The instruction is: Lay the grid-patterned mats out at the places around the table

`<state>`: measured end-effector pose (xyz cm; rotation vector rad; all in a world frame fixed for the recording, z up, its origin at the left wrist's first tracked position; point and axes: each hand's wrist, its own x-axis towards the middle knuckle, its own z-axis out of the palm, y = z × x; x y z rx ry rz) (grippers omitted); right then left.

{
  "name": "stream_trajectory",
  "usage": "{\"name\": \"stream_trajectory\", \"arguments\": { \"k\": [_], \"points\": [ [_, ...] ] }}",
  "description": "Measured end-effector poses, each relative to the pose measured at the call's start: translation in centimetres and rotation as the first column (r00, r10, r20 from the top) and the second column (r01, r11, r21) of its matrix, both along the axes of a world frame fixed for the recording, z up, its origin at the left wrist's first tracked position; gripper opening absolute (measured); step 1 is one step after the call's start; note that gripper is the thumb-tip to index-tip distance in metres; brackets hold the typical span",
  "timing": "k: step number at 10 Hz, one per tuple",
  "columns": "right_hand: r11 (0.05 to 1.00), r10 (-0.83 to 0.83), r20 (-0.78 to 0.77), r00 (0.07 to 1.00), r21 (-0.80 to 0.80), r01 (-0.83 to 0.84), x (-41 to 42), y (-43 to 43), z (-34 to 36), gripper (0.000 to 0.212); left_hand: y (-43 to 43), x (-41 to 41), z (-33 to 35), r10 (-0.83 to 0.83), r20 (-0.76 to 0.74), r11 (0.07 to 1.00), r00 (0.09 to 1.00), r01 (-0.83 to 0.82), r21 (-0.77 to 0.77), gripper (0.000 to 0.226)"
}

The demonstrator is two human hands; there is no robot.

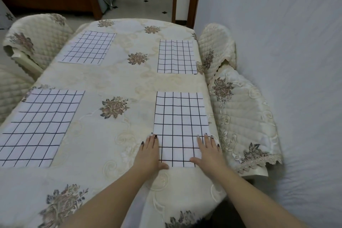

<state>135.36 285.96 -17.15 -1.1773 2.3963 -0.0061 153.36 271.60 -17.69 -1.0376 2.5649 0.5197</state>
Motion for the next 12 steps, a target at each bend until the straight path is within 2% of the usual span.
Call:
{"name": "stream_trajectory", "arguments": {
  "k": [1, 2, 3, 4, 5, 6, 7, 8, 9, 10, 11, 12],
  "points": [
    [0.998, -0.048, -0.042, 0.998, 0.025, 0.049, -0.1, 0.9, 0.6, 0.089, -0.2, 0.9, 0.6, 0.037, 0.011, 0.999, 0.999, -0.037, -0.021, 0.117],
    [0.998, 0.006, -0.068, 0.998, -0.062, -0.010, 1.6, 0.4, 0.9, 0.076, 1.0, 0.9, 1.3, 0.015, -0.043, 0.997, 0.999, -0.018, -0.073, 0.108],
    [0.975, 0.168, -0.045, 0.985, -0.142, -0.173, 4.6, -0.2, 0.5, 0.062, 3.5, 0.6, 1.3, -0.081, -0.074, 0.993, 0.994, 0.074, -0.093, 0.086],
    [0.961, 0.250, -0.034, 0.968, -0.108, -0.253, 6.9, 0.3, -0.5, 0.056, 5.4, 1.0, 0.5, -0.128, -0.057, 0.989, 0.990, 0.123, -0.083, 0.070],
    [0.969, 0.224, -0.058, 0.973, -0.089, -0.228, 7.2, 1.6, -1.7, 0.071, 5.9, 2.4, -0.9, -0.111, -0.023, 0.991, 0.994, 0.109, -0.076, 0.073],
    [0.984, 0.152, -0.063, 0.986, -0.084, -0.157, 6.2, 3.0, -2.3, 0.083, 5.7, 3.8, -1.8, -0.083, -0.046, 0.992, 0.995, 0.078, -0.095, 0.096],
    [0.994, 0.066, -0.064, 0.996, -0.082, -0.071, 5.3, 4.1, -2.0, 0.082, 5.3, 4.6, -2.2, -0.049, -0.070, 0.995, 0.996, 0.043, -0.088, 0.109],
    [0.998, 0.012, -0.092, 0.996, -0.058, -0.018, 4.7, 4.9, -1.8, 0.086, 5.3, 4.9, -2.4, -0.022, -0.096, 0.996, 0.995, 0.014, -0.088, 0.110],
    [0.998, -0.039, -0.065, 0.997, -0.047, 0.036, 4.6, 4.8, -1.5, 0.074, 5.4, 5.0, -2.2, 0.036, -0.152, 0.998, 0.988, -0.042, -0.036, 0.092],
    [0.983, -0.137, 0.028, 0.990, -0.123, 0.139, 4.8, 3.7, -0.9, 0.066, 5.3, 4.9, -1.1, 0.222, -0.352, 0.970, 0.909, -0.171, 0.172, 0.062],
    [0.905, -0.246, 0.186, 0.951, -0.306, 0.294, 5.3, 2.3, 0.0, 0.060, 4.9, 5.2, 0.0, 0.497, -0.504, 0.855, 0.706, -0.300, 0.423, 0.048],
    [0.806, -0.286, 0.430, 0.856, -0.376, 0.458, 6.6, 0.8, 1.2, 0.053, 4.6, 5.5, 1.9, 0.761, -0.457, 0.641, 0.461, -0.422, 0.641, 0.052]
  ]
}}
